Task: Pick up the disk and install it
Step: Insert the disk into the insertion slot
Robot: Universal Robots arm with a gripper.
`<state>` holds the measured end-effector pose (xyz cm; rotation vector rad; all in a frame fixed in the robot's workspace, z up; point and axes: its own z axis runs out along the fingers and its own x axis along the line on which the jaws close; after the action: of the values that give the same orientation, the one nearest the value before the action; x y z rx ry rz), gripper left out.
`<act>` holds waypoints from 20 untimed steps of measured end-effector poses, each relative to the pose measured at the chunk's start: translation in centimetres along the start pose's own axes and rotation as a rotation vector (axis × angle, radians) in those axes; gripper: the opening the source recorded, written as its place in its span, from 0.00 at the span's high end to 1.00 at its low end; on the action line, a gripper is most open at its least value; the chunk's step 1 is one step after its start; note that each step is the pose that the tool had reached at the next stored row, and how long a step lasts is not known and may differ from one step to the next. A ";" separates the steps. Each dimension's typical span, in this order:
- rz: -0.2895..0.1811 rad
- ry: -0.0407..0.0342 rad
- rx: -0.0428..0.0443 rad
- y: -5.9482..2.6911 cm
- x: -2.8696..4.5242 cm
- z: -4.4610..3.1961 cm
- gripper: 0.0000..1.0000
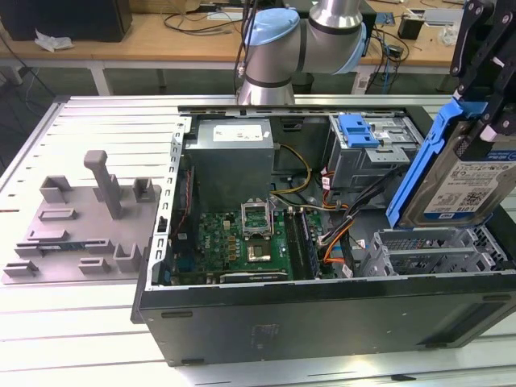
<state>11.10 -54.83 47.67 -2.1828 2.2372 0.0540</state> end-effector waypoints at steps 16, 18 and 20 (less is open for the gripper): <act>-0.008 0.0001 -0.0002 -0.01 0.03 0.64 0.64; -0.009 0.0001 -0.0004 -0.01 0.03 0.69 0.64; -0.011 0.0001 -0.0004 -0.01 0.04 0.78 0.64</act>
<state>11.09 -54.84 46.89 -2.1949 2.2255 0.0542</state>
